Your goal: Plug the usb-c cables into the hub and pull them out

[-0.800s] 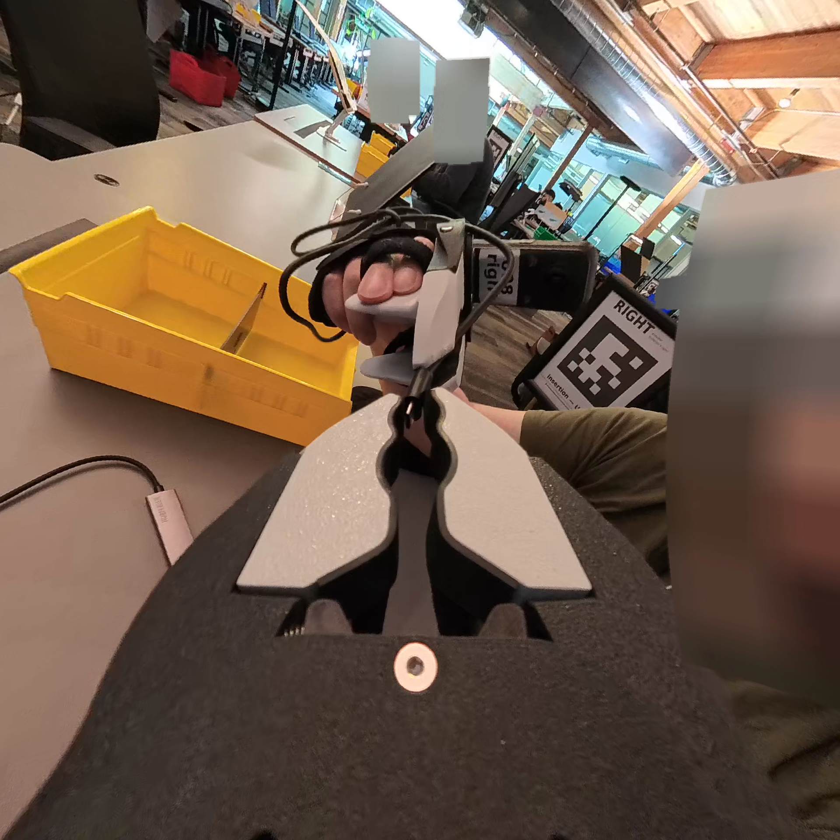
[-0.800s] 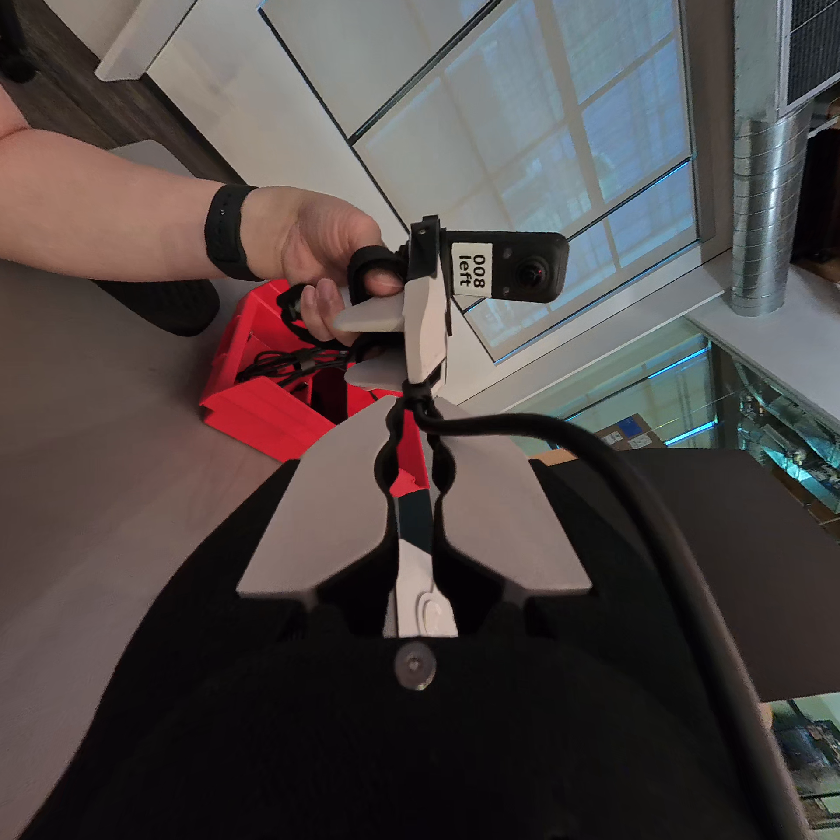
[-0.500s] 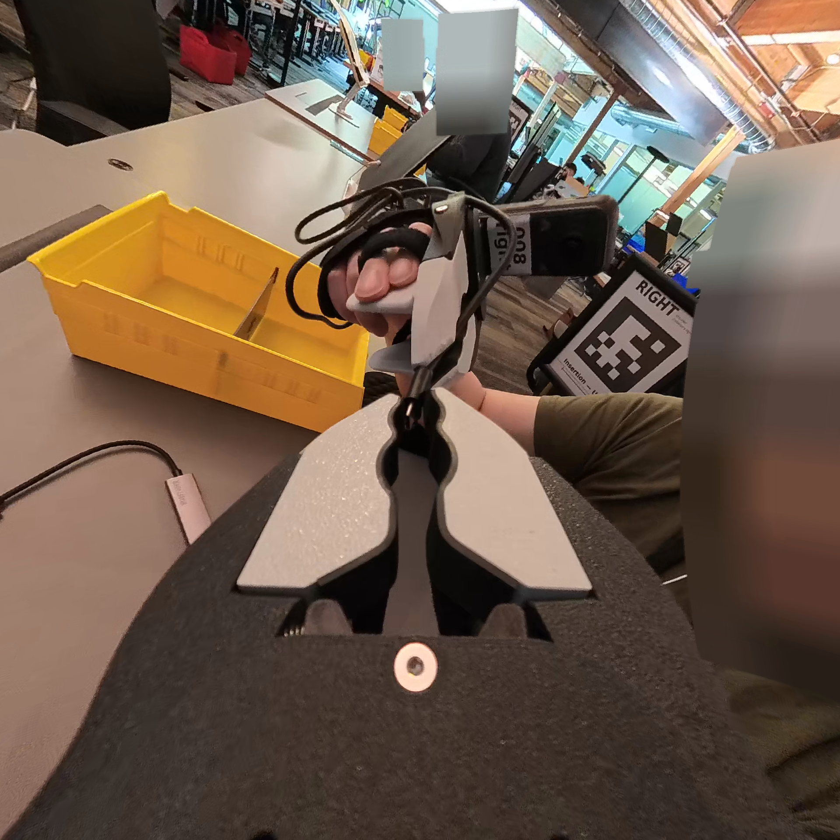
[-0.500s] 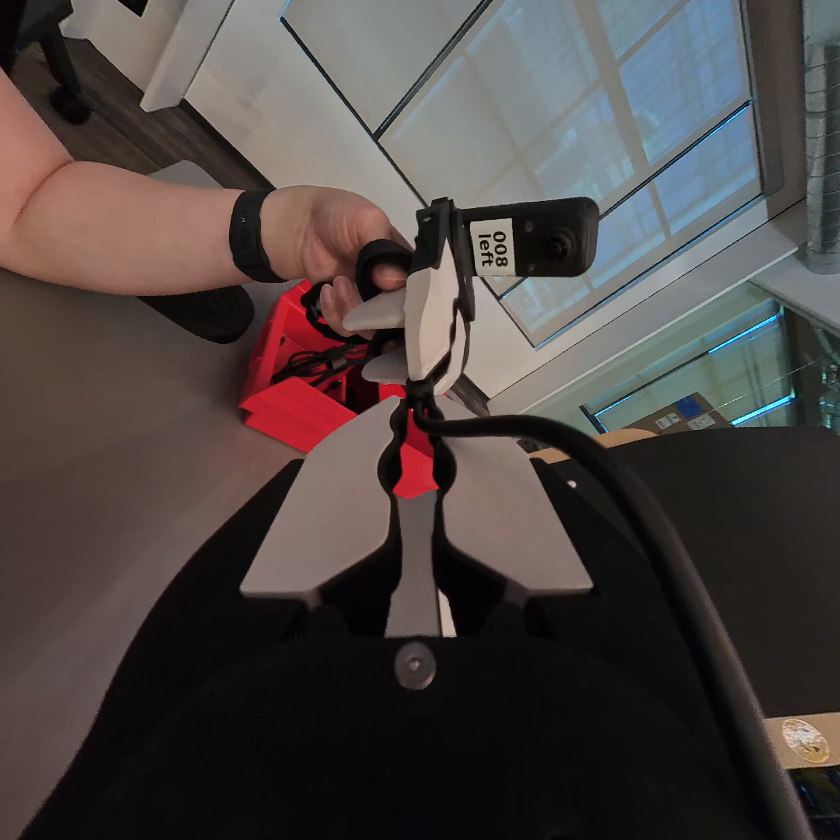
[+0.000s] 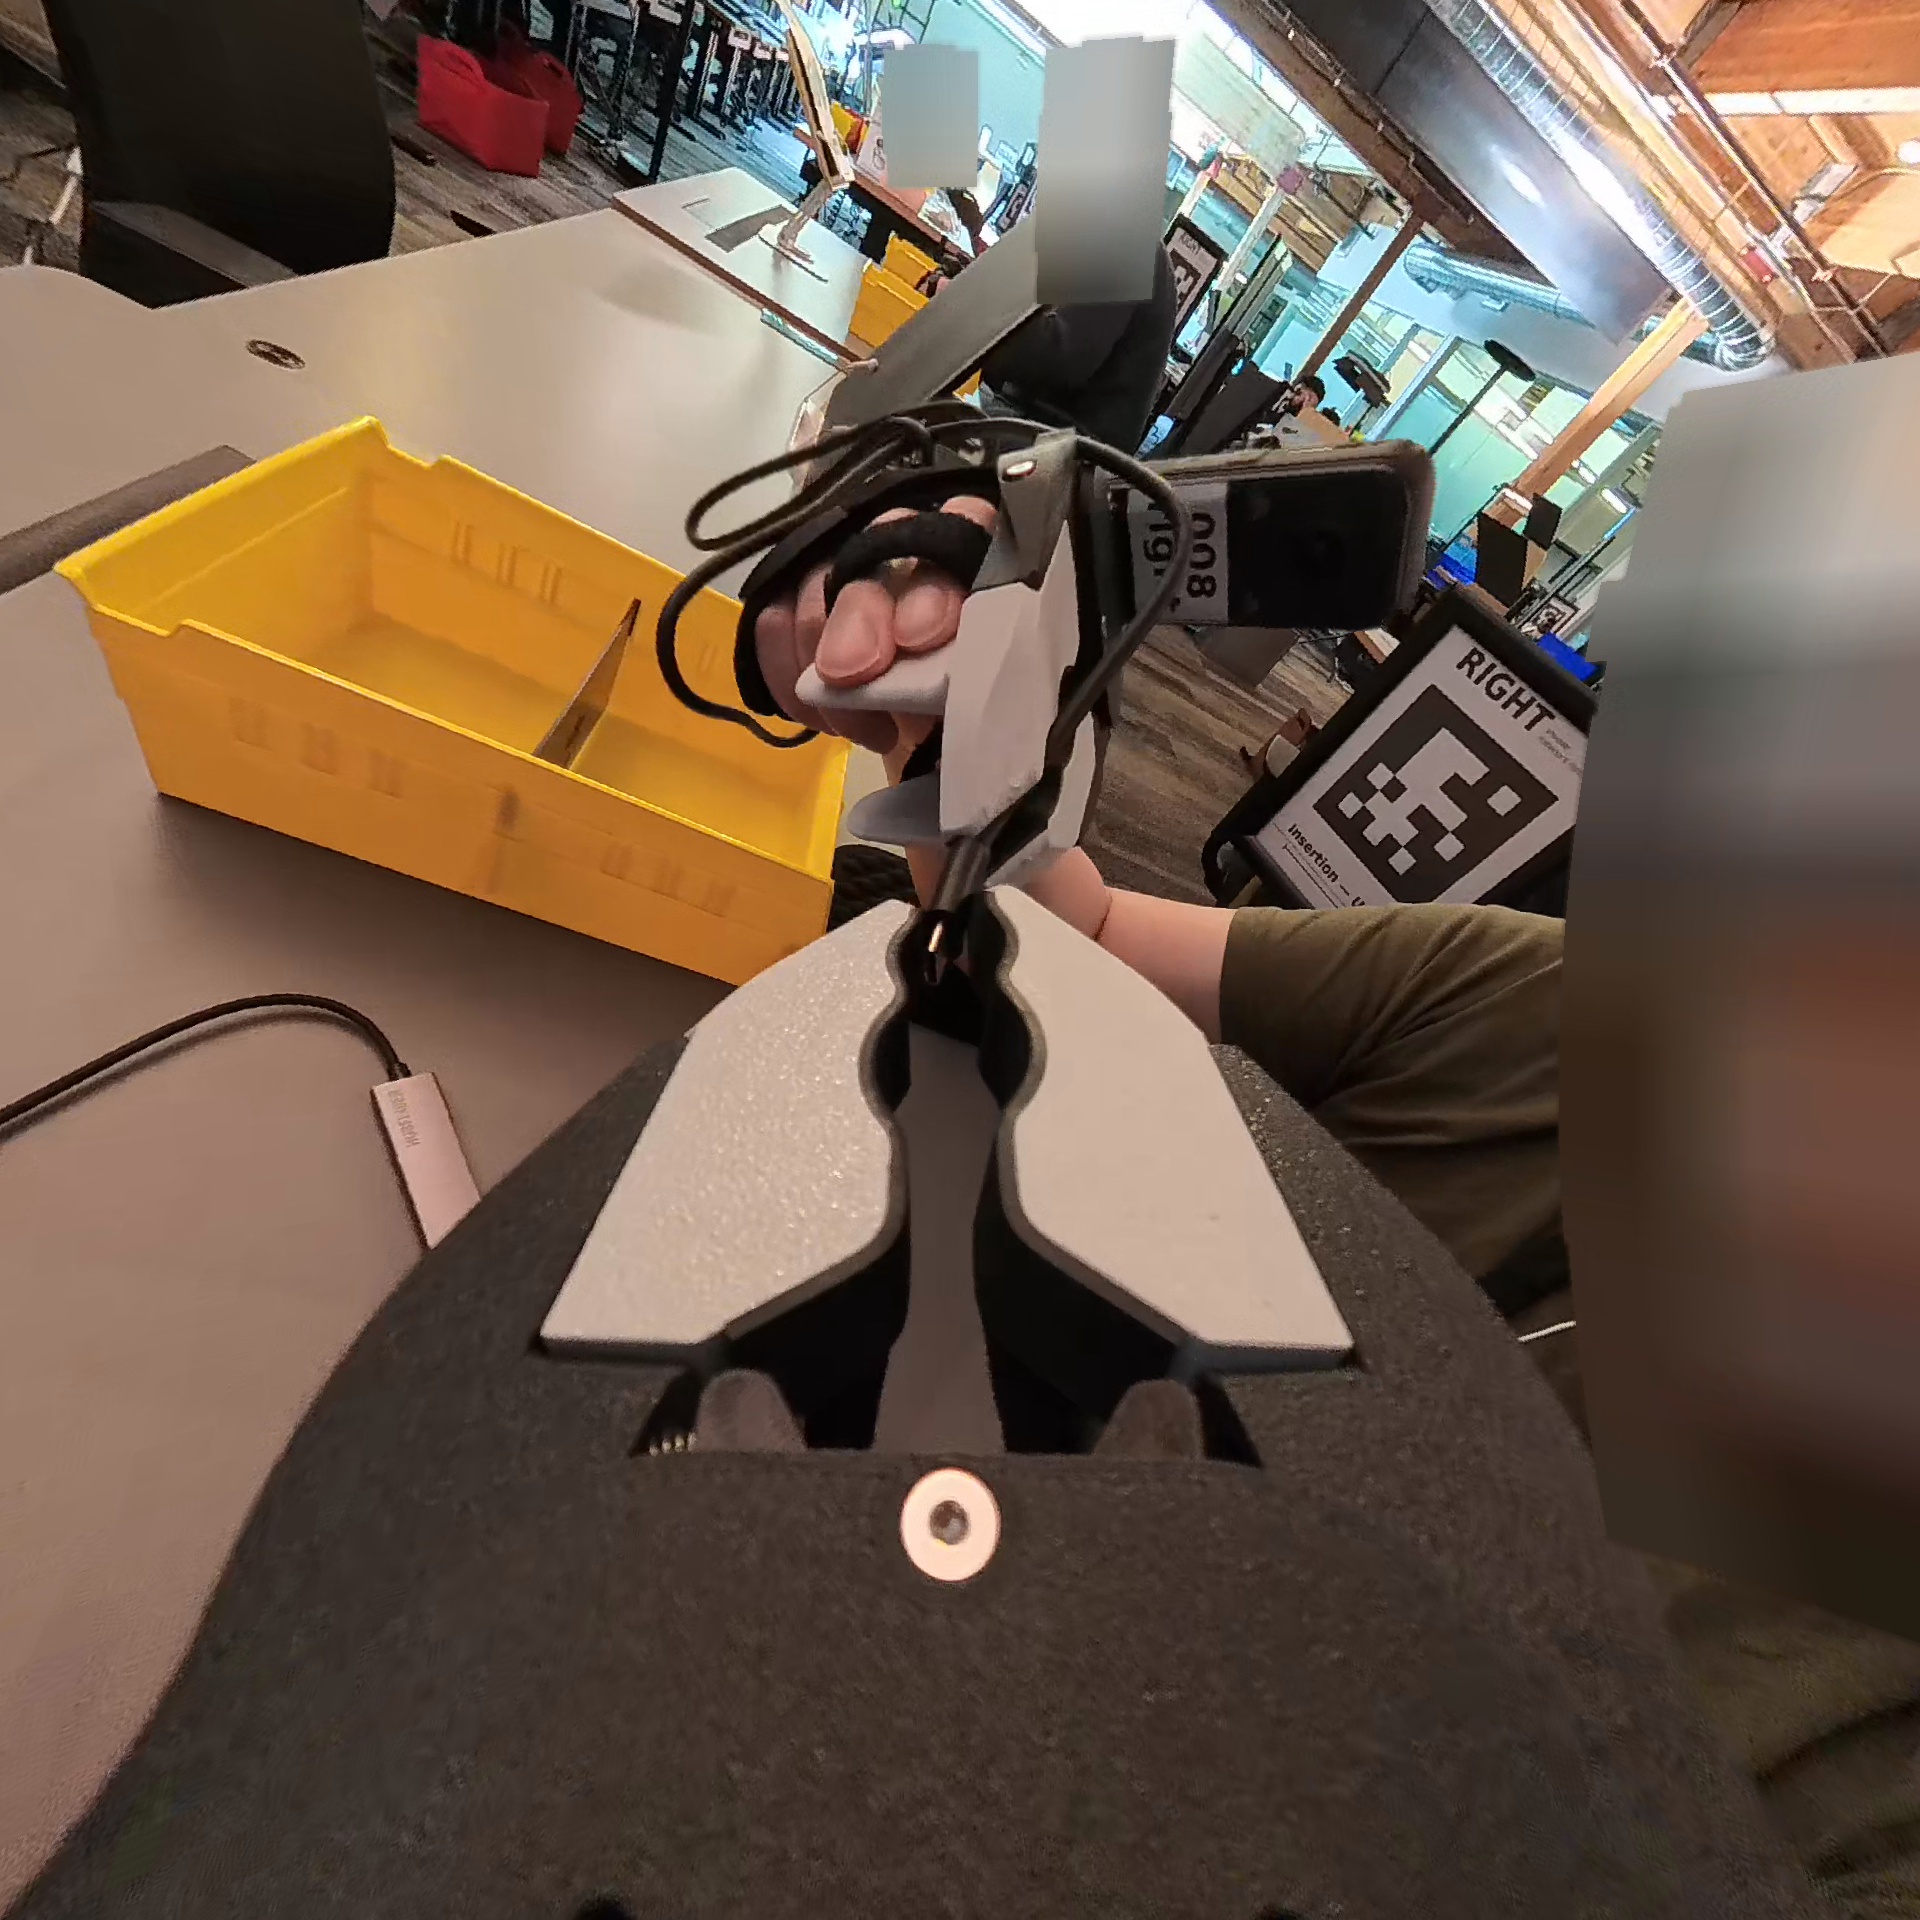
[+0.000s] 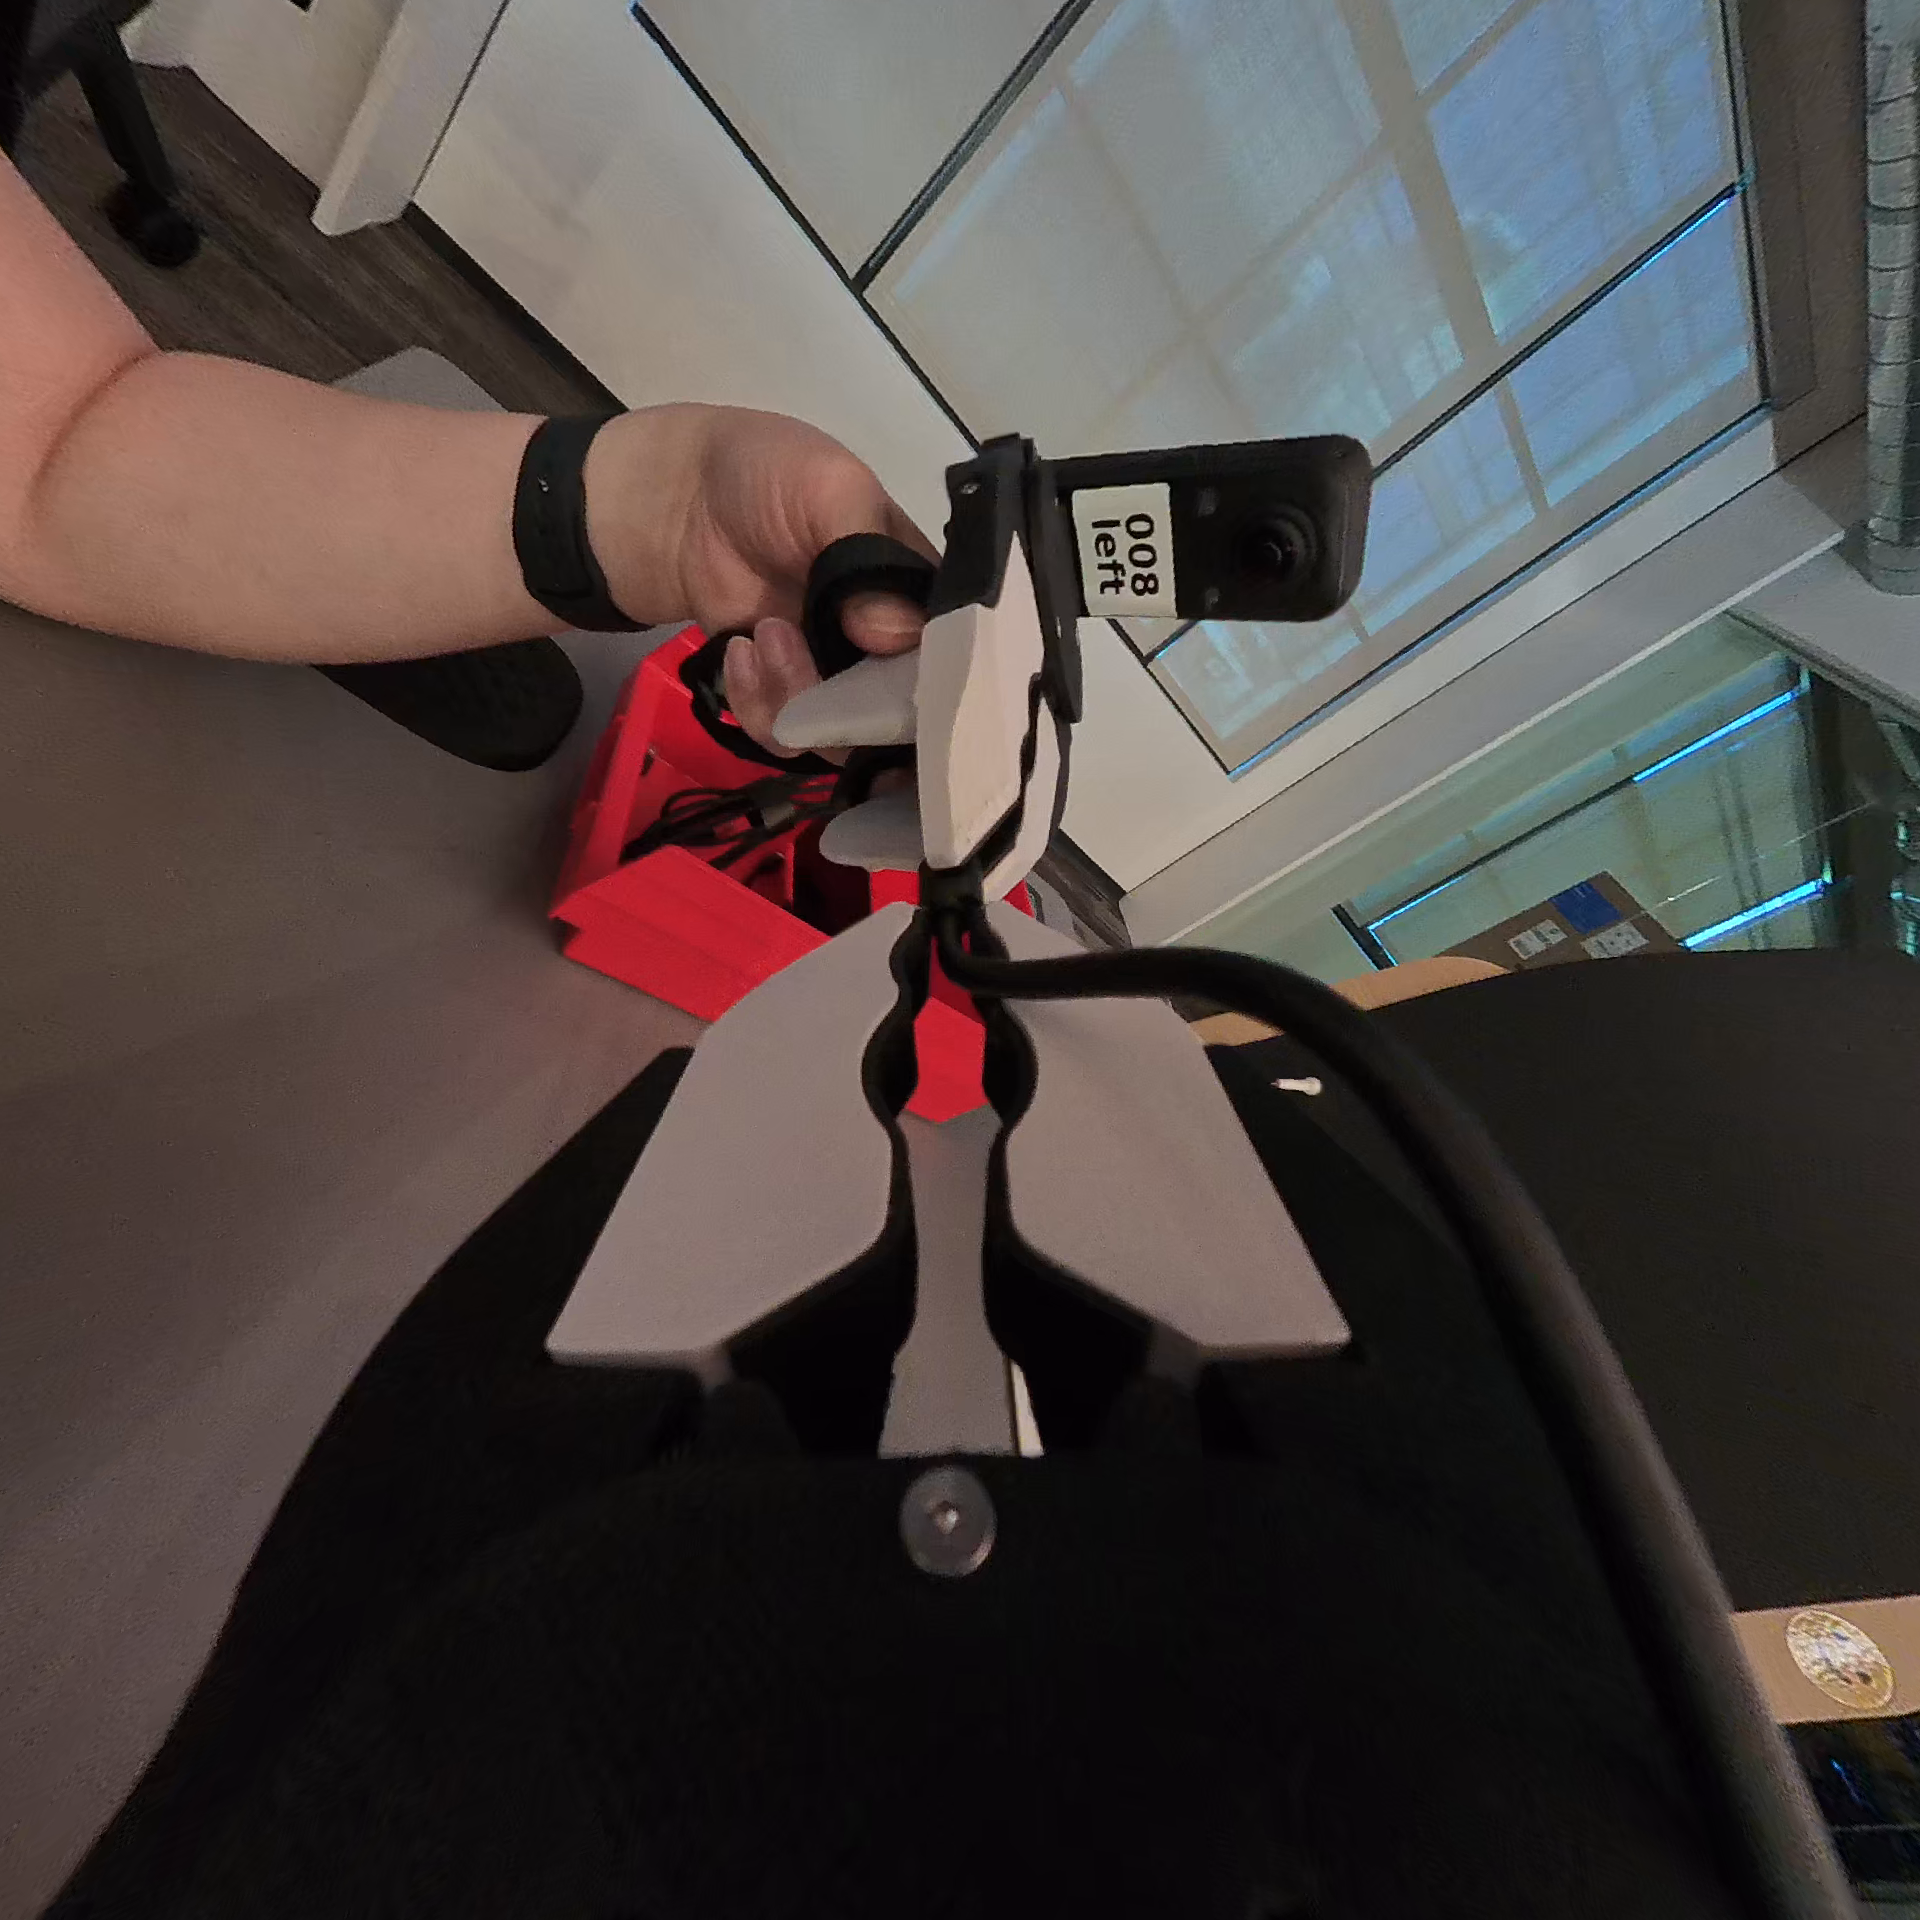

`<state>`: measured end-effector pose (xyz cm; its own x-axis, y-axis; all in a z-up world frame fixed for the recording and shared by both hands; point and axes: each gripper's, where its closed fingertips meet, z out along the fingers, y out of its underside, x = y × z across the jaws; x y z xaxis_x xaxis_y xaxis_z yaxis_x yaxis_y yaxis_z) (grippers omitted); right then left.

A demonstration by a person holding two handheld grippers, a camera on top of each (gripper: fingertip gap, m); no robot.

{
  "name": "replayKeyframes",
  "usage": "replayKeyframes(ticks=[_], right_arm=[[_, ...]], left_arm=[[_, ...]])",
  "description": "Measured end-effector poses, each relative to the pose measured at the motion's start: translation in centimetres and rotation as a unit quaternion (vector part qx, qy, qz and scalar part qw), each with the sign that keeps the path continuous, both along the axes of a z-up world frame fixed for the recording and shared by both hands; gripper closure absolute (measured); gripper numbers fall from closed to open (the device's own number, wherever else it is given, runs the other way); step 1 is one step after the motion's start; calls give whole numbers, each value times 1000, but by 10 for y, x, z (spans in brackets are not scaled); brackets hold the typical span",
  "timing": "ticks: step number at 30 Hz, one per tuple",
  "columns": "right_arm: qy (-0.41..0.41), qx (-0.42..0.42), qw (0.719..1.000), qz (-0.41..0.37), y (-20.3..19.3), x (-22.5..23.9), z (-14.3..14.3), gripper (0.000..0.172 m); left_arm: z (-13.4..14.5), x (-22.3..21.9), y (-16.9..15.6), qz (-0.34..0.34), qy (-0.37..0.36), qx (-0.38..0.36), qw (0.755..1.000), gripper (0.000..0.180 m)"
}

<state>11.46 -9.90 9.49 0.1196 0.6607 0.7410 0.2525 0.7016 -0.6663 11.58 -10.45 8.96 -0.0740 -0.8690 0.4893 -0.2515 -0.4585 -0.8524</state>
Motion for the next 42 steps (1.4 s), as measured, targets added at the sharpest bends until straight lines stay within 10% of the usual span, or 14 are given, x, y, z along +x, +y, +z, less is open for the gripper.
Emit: replayKeyframes(ticks=[15, 23, 33, 42], right_arm=[[57, -7, 997, -60, 25, 22, 21, 165], [90, 12, 986, -140, 33, 68, 53, 165], [145, 45, 968, -202, 16, 123, 94, 165], [184, 70, 958, -206, 0, 149, 115, 164]], left_arm=[[23, -23, 32, 109, -42, 92, 989, 158], [-30, -1, 35, 103, 100, 208, 968, 153], [-178, 26, 70, 147, 370, 256, 881, 136], [-242, 15, 68, 214, 389, 207, 872, 138]])
